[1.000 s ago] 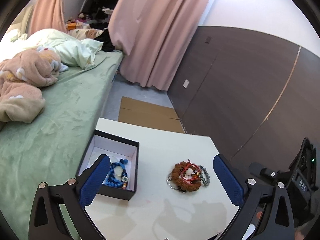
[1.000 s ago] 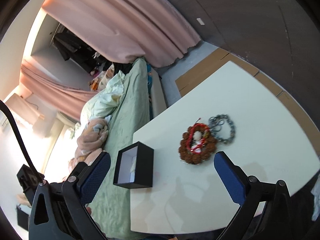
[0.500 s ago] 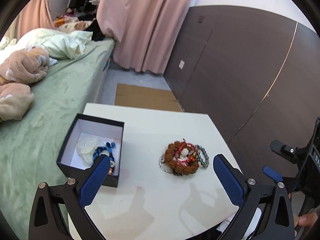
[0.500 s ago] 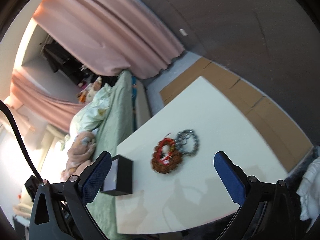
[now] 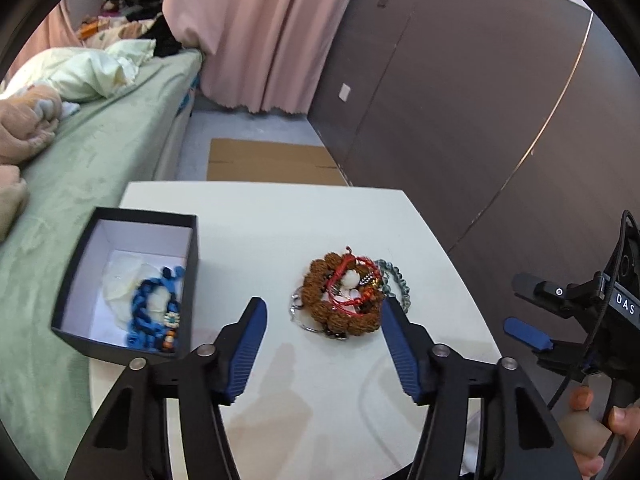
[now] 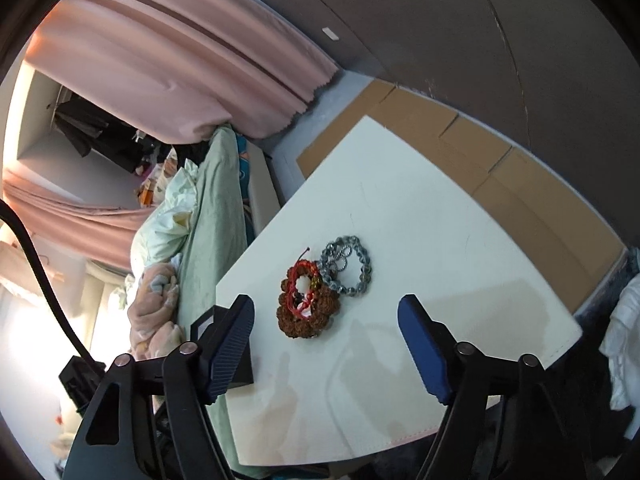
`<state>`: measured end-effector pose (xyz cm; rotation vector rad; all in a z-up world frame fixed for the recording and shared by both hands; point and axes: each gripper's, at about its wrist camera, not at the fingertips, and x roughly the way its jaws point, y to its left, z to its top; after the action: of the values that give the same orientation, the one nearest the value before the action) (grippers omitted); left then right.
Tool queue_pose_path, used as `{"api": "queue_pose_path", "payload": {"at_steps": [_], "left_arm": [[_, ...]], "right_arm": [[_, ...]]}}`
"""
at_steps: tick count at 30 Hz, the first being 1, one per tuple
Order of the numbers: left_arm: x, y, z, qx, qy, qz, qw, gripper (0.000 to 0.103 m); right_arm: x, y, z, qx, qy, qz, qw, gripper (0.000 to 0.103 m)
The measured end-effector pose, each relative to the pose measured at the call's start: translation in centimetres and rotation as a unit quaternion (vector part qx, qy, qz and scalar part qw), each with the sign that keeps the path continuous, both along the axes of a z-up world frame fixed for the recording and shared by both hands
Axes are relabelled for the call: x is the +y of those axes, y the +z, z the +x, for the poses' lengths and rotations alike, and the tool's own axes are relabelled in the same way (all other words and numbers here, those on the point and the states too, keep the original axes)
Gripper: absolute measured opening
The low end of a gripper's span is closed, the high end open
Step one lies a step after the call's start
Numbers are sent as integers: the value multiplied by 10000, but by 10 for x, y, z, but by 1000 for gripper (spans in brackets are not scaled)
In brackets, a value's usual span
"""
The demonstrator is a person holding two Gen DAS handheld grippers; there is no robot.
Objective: Organize jewelry
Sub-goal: 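Move the left gripper to the brown bead bracelet and close on it, then lift the brown bead bracelet with the left gripper while the right gripper grasps the grey bead bracelet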
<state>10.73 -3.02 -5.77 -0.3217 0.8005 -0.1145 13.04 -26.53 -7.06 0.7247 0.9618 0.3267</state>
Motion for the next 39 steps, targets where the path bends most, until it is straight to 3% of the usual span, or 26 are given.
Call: {"api": "queue_pose_path", "payload": {"at_steps": [4,6,10,16,28,31,34,35,39], "left_arm": [[-5,-10,11,154,-29,-81,9998,47],[-6,-15,17,263,-27,-141,9996,46],[-10,-27,29,463,-69,-220,9987,44],[-16,-45,45,788,-101,-270,9965,44],[-11,-69,65,1213,87,-926,9883,43],[-6,-73,67,1286,241,-1111,9852,30],[-1,-63,65,1127,314,-1104,9870,27],[0,-57,64,1049,312,-1085,9880,20],[4,-33,57,740,192,-1099,9910,19]], "right_arm": [[-3,-20,10,373,17,497,9981,66],[-5,-32,15,616,-56,696,9957,59],[-4,-47,23,880,-109,916,9918,58],[7,-48,33,890,-2,926,9917,58],[19,-56,47,1022,53,991,9898,58],[19,-58,46,1060,47,981,9895,58],[17,-58,46,1054,31,963,9897,58],[16,-57,46,1033,13,943,9902,58],[10,-56,45,988,-64,860,9914,58]]}}
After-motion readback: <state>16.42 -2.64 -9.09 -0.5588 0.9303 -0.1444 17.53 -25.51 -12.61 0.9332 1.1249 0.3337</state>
